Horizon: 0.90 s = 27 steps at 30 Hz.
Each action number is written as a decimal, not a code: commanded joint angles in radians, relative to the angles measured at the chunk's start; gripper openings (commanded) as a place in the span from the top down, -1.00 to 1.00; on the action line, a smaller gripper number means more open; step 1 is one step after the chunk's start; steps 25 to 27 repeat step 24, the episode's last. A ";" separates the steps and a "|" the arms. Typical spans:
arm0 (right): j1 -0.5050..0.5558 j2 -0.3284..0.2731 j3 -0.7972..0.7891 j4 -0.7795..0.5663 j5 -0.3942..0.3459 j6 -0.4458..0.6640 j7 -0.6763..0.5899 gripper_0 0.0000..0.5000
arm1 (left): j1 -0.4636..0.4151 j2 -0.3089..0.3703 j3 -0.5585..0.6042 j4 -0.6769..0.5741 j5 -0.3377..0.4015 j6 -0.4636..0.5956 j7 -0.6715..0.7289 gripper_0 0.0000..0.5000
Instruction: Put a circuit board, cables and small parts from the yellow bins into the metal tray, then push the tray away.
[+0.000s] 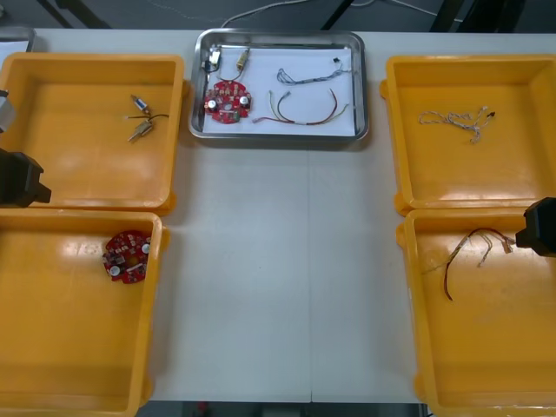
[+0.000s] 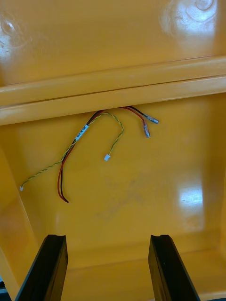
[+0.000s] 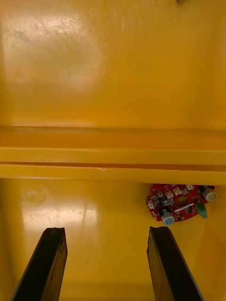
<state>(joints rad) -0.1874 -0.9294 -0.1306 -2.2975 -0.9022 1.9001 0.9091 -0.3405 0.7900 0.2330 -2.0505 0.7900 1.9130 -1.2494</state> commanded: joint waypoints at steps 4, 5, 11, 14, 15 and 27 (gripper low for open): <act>0.013 0.014 -0.034 -0.026 0.008 -0.003 0.036 -1.00 | -0.028 0.018 0.025 -0.008 0.006 0.007 -0.099 -1.00; 0.013 0.014 -0.034 -0.026 0.008 -0.003 0.036 -1.00 | -0.028 0.018 0.025 -0.008 0.006 0.007 -0.099 -1.00; 0.013 0.014 -0.034 -0.026 0.008 -0.003 0.036 -1.00 | -0.028 0.018 0.025 -0.008 0.006 0.007 -0.099 -1.00; 0.013 0.014 -0.034 -0.026 0.008 -0.003 0.036 -1.00 | -0.028 0.018 0.025 -0.008 0.006 0.007 -0.099 -1.00; 0.013 0.014 -0.034 -0.026 0.008 -0.003 0.036 -1.00 | -0.028 0.018 0.025 -0.008 0.006 0.007 -0.099 -1.00; 0.013 0.014 -0.034 -0.026 0.008 -0.003 0.036 -1.00 | -0.028 0.018 0.025 -0.008 0.006 0.007 -0.099 -1.00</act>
